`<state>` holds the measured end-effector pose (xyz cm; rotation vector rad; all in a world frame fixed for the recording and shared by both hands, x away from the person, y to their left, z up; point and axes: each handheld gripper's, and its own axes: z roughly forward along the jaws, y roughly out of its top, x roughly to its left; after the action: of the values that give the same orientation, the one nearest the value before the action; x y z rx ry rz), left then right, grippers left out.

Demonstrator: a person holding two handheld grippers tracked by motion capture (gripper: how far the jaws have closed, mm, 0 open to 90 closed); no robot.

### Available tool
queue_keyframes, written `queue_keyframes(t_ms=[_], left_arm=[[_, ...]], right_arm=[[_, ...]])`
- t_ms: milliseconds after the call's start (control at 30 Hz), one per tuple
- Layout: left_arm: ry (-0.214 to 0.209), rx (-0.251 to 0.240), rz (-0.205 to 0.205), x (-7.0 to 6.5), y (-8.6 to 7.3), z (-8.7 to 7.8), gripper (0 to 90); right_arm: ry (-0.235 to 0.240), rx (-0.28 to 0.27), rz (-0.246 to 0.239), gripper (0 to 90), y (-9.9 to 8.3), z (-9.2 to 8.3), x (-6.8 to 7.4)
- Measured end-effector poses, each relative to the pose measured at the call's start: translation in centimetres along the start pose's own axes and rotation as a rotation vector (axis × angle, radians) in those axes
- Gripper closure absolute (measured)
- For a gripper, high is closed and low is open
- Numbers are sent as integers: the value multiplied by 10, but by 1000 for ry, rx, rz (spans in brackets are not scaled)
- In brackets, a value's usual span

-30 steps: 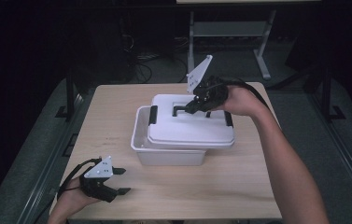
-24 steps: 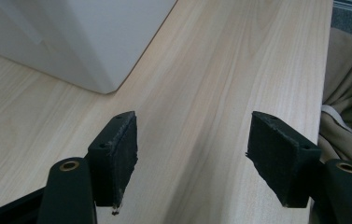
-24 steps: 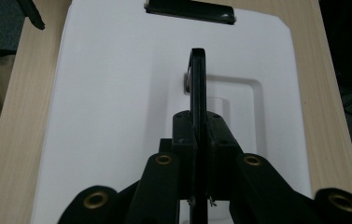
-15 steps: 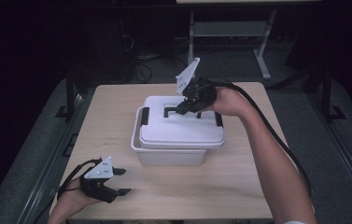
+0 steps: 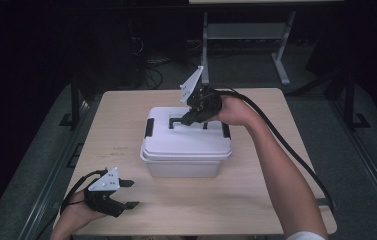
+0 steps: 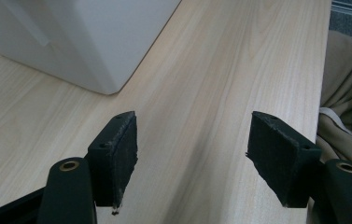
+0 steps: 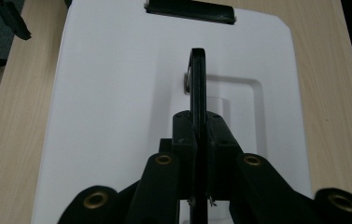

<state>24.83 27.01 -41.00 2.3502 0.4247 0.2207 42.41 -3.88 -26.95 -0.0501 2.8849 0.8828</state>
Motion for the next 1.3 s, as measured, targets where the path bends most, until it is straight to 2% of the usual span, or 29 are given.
queue_keyframes(t_ms=[533,800,1300], left_arm=[[-7,-1,-2,1,0,0,328],[-10,-3,-6,0,0,0,328],[-12,-9,-1,0,1,0,328]], right_arm=[[8,-6,17,836,2,18,-6],[5,-4,8,836,5,24,-4],[-14,8,15,835,7,22,1]])
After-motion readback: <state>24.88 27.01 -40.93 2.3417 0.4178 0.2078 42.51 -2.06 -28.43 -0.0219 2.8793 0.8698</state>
